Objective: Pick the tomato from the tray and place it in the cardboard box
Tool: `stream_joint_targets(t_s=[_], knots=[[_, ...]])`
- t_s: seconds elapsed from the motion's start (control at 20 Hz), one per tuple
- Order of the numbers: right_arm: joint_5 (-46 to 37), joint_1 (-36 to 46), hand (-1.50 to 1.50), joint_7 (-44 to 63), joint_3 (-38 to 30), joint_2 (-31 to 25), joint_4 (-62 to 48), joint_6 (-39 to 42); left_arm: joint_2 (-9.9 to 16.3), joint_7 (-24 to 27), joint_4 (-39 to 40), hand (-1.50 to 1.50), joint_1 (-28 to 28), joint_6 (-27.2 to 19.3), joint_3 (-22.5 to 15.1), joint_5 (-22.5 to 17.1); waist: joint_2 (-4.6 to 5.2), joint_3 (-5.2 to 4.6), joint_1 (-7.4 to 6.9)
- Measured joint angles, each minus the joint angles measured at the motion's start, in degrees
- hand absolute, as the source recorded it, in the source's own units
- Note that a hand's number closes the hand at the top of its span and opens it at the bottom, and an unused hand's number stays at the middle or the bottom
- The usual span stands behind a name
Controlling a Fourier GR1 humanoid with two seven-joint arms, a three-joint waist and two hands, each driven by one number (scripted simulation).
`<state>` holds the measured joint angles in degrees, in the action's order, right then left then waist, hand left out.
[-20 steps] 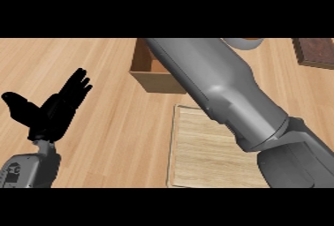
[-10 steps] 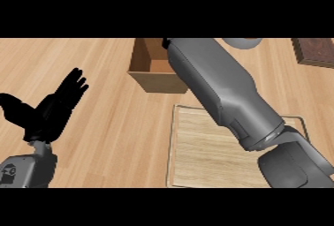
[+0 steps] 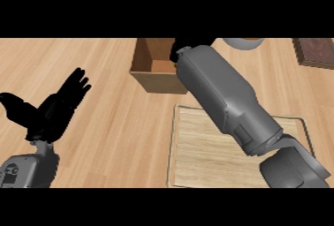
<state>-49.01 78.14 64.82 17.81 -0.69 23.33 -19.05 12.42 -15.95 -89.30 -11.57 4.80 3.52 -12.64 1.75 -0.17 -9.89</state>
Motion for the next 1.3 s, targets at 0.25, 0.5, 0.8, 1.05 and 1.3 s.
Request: stream_joint_targets(t_s=[0.25,0.5,0.8,1.05,1.3], knots=[[-2.4,0.2,-1.5,-1.2,0.3,0.0,2.9,-11.2,0.3,0.0,0.4,0.0,0.3,-0.6,0.8,0.2,-0.56,0.05,1.66],[-4.9,-0.7,-1.5,-1.8,-1.1,0.0,5.1,-23.0,0.9,0.6,0.6,0.0,1.9,-0.8,2.0,0.2,-1.23,0.06,3.56],[-7.2,-3.8,-1.5,-0.4,-1.5,0.1,7.2,-33.0,1.5,0.5,0.5,0.0,3.4,-1.0,3.3,-0.1,-2.03,0.06,5.76],[-8.1,-7.5,-1.5,1.2,0.5,0.2,11.5,-36.8,1.8,0.4,0.1,0.0,4.8,-0.9,4.2,-0.7,-2.71,0.07,7.26],[-9.4,-12.4,-1.5,3.8,4.2,0.3,17.8,-37.9,2.6,0.5,-0.9,0.0,6.6,-0.8,5.8,-1.4,-3.14,0.09,8.56]])
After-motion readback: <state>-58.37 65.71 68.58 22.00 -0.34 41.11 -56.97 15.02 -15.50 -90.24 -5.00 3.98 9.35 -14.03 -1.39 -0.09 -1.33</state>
